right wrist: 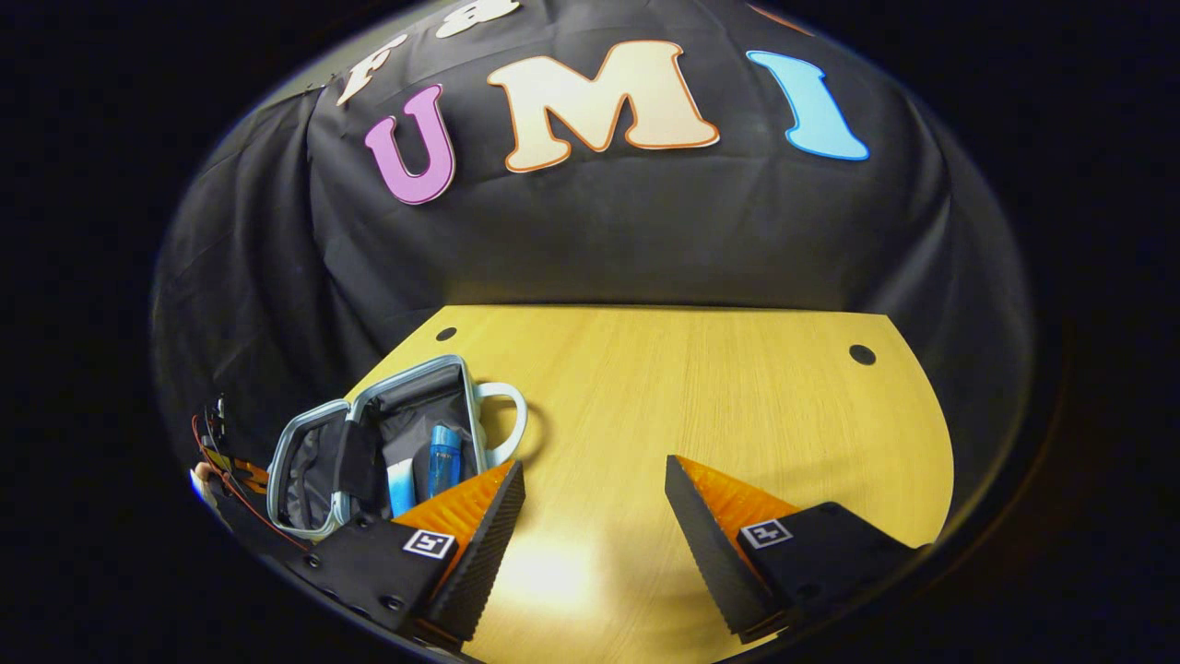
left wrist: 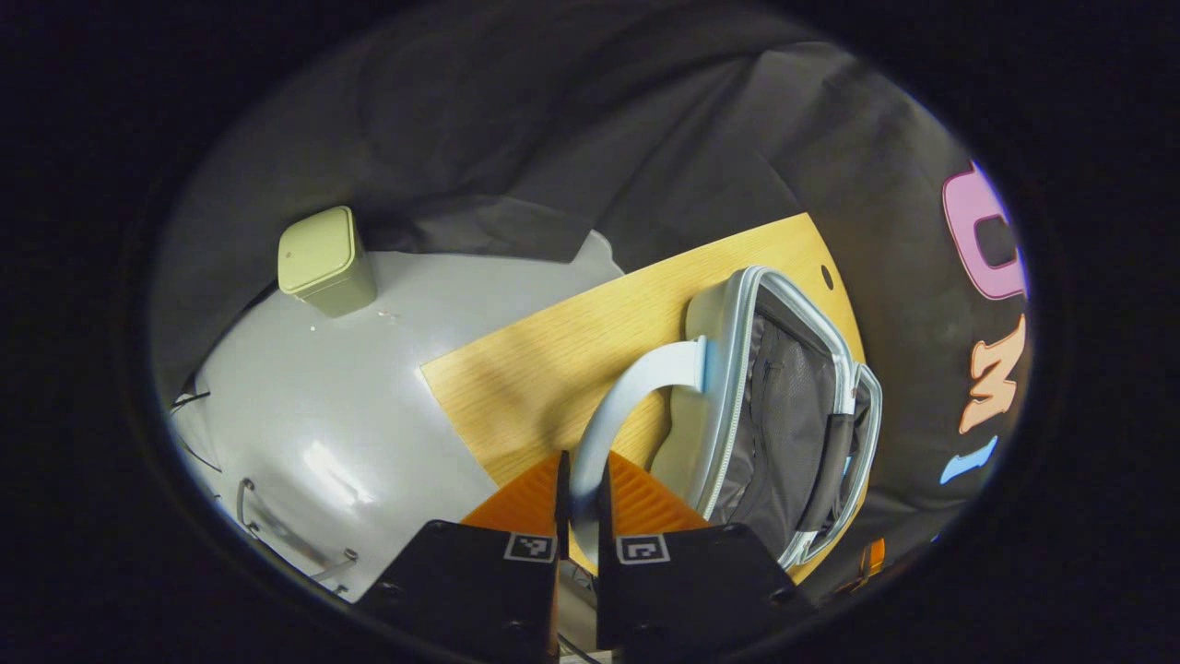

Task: First open the suitcase, pack the skin care products into it, and then close the suitcase.

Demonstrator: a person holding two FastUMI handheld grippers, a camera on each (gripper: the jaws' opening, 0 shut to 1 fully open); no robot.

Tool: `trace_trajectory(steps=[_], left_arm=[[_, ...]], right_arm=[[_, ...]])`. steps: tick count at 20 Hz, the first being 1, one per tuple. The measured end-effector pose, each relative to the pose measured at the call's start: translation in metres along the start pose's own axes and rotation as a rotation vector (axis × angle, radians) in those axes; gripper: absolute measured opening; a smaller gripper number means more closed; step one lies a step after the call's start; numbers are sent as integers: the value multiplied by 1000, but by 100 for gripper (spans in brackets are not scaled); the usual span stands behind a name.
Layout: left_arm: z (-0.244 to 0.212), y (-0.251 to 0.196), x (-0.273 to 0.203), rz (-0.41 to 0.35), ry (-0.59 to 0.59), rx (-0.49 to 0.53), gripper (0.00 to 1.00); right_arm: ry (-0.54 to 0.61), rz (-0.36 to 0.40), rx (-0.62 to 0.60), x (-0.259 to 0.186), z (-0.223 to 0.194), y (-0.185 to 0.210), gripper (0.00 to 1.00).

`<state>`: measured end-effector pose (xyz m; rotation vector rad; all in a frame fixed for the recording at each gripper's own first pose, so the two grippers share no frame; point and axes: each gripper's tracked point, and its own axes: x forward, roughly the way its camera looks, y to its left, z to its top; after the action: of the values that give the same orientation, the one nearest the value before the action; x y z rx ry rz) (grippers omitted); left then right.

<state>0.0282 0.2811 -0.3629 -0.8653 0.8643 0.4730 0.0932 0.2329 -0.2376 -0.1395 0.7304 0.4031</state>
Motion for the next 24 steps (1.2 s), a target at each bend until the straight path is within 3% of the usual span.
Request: trace_trajectory(steps=[3, 4, 5, 8, 9, 11, 18, 24], left_arm=[[1, -5, -4, -36, -12, 9, 5], [2, -7, -5, -49, -15, 13, 2], [2, -10, -10, -62, -19, 21, 0], [-1, -23, -20, -77, -19, 54, 0], [-1, -26, -24, -73, -21, 70, 0], [3, -33, -32, -73, -31, 88, 0], [19, -89, -87, -142, -95, 164, 0], [24, -144, -121, -149, -142, 275, 0]], right_arm=[[7, -14, 12, -8, -9, -6, 97], [7, -17, 20, -9, -11, -8, 91], [5, -21, 27, -11, -14, -9, 97], [-6, -24, 45, -16, -14, -12, 97], [-10, -20, 49, -18, -14, -12, 91], [-15, -20, 45, -20, -15, -14, 97], [-3, -2, 33, -25, -28, -11, 97], [-6, 21, 14, -27, -33, -7, 97]])
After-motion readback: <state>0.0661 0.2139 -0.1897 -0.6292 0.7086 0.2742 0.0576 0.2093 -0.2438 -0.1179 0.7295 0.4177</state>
